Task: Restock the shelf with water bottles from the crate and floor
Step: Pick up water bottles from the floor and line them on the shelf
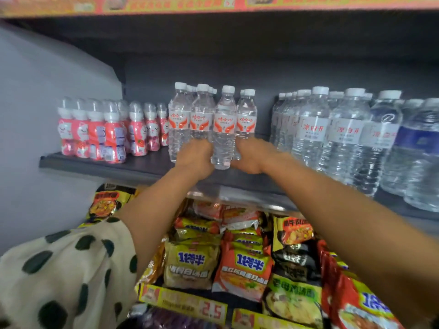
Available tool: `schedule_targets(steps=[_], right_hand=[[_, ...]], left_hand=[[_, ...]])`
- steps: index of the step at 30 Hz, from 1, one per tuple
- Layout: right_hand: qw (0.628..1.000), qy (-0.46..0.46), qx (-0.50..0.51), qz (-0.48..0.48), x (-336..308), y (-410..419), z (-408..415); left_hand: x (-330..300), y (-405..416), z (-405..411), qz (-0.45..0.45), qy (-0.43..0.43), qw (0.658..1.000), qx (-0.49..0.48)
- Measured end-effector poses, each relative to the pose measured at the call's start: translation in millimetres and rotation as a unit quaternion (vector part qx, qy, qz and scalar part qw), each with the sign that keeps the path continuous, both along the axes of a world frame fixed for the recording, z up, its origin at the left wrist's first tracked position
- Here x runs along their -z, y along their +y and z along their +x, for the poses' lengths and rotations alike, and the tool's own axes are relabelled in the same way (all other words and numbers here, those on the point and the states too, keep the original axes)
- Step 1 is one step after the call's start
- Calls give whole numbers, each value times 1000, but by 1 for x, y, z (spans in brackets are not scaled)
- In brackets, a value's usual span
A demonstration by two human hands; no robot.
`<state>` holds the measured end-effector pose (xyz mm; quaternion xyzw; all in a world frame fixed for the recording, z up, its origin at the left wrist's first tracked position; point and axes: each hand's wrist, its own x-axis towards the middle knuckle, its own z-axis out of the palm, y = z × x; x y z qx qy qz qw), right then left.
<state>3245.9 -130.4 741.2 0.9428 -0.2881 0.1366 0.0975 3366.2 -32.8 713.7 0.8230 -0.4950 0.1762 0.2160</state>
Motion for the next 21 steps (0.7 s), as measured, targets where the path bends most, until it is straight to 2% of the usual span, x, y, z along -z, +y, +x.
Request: schedule_targets(steps=[4,7,17,21], right_hand=[[999,-11,-9,-50,20,56,-42],[999,-26,-11,-41,51,98,-69],[997,37,19,65,234,182,-136],[991,61,16,122,318,189,-154]], left_hand=[[11,44,-37,35,-1,999,31],[42,84,-70,66,5,997,45],[212,156,-135,184,53,975,110],[295,160,-150,209,117,962,128]])
